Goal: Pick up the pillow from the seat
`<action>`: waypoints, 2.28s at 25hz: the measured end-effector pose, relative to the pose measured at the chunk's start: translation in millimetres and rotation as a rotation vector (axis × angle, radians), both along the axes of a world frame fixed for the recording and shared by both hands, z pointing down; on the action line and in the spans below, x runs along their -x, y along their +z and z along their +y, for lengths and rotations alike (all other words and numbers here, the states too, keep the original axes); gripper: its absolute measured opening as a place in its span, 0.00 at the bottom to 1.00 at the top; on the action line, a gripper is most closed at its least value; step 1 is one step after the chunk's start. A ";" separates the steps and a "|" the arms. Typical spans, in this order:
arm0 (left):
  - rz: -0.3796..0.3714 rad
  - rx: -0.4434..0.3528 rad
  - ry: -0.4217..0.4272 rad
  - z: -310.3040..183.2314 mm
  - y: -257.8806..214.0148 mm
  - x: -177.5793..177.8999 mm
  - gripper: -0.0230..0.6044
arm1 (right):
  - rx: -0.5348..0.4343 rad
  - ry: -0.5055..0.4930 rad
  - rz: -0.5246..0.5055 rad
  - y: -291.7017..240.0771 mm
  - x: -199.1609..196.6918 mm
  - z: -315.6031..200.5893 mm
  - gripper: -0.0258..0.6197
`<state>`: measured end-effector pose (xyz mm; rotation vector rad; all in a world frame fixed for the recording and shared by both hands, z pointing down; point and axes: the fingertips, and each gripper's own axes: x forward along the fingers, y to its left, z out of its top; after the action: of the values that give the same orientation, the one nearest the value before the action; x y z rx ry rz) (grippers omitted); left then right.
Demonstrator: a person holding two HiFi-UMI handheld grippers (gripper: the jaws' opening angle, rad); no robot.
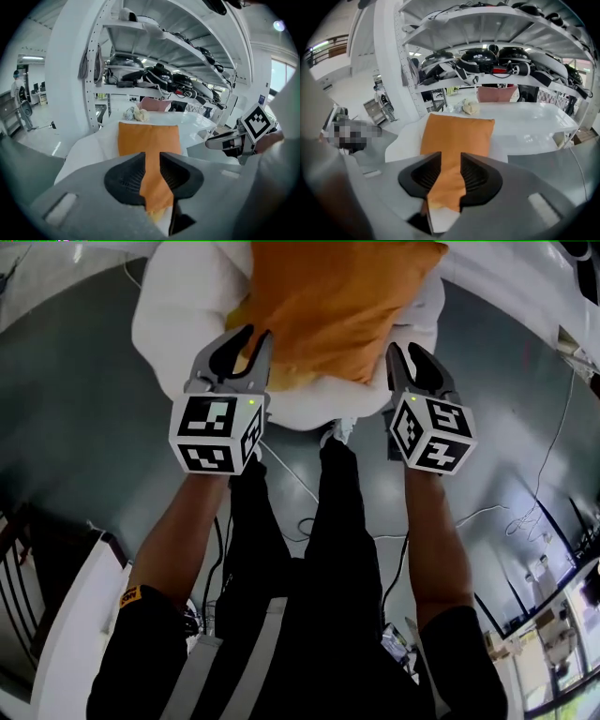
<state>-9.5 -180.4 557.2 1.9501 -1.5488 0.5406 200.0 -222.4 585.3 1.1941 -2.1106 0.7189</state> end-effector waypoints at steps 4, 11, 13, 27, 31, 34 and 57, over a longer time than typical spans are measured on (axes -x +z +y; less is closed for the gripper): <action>-0.023 0.032 -0.005 -11.9 51.3 8.0 0.24 | 0.034 0.016 0.005 52.5 -4.4 -9.7 0.28; -0.040 0.097 -0.007 -28.6 127.1 18.6 0.33 | 0.078 0.043 0.011 117.0 -13.8 -18.1 0.32; -0.044 0.108 0.002 -33.3 142.0 19.5 0.34 | 0.082 0.058 0.008 128.1 -15.9 -23.0 0.32; -0.074 0.200 0.037 -49.5 223.9 23.9 0.38 | 0.162 0.115 -0.004 194.5 -21.9 -41.8 0.40; -0.072 0.224 0.046 -53.3 245.4 24.5 0.44 | 0.191 0.121 0.008 218.2 -23.2 -42.4 0.40; -0.080 0.239 0.050 -53.4 256.6 25.8 0.45 | 0.205 0.134 0.003 229.2 -25.8 -44.5 0.41; -0.114 0.238 0.110 -65.3 290.4 19.1 0.21 | 0.234 0.126 -0.069 257.4 -11.2 -53.1 0.18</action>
<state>-28.5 -245.7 847.6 1.8556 -1.3787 0.8559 211.1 -275.5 842.7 1.1940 -1.9541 1.0475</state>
